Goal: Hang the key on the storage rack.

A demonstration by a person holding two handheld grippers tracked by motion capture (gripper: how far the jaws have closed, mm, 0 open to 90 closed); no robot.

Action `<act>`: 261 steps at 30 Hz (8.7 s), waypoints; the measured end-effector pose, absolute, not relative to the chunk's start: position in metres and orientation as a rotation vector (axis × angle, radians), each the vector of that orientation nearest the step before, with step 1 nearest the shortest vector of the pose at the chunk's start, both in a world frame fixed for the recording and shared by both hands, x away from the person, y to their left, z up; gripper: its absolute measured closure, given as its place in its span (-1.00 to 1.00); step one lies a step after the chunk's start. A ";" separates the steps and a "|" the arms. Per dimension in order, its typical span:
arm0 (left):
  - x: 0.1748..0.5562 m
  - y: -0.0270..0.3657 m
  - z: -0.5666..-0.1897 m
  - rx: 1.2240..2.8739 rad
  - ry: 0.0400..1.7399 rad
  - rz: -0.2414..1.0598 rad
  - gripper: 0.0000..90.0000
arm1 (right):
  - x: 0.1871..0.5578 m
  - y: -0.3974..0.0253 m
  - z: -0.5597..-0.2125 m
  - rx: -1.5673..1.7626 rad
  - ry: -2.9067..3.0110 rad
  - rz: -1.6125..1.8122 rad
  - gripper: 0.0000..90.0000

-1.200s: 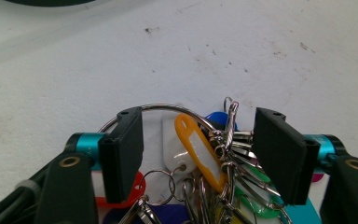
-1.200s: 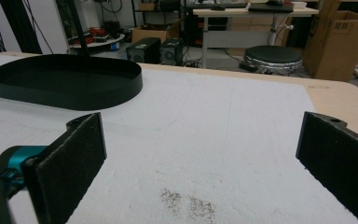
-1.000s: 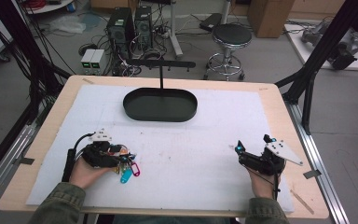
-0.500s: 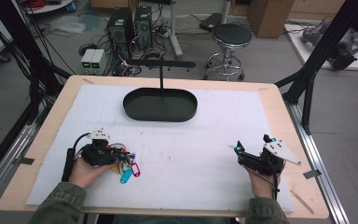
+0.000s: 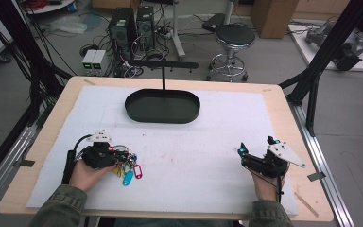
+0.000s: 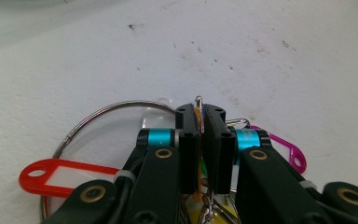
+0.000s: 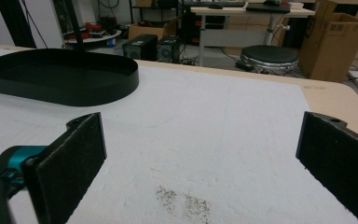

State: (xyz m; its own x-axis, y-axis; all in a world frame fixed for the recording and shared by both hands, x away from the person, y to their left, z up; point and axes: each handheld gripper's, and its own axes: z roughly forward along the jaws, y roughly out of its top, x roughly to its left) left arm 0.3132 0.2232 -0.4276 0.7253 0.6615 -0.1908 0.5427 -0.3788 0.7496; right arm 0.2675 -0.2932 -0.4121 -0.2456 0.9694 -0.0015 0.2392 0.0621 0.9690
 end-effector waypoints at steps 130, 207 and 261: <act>0.405 0.202 -0.186 1.892 0.651 0.448 0.95 | 0.262 -0.301 -0.412 1.281 1.550 1.279 -0.99; 0.528 0.160 -0.206 1.732 0.943 0.468 0.95 | 0.255 -0.313 -0.414 1.323 1.512 1.337 -0.99; 0.462 0.200 -0.258 1.870 0.955 0.418 -0.96 | 0.257 -0.307 -0.413 1.310 1.540 1.327 -0.99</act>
State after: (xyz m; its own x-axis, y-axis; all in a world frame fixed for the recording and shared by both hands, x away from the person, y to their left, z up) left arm 0.4617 0.1995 -0.2584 0.6348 0.7644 -0.1129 0.4358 -0.2336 0.8692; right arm 0.2573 -0.3068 -0.4129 -0.2359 0.9668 0.0985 0.2403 -0.0402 0.9699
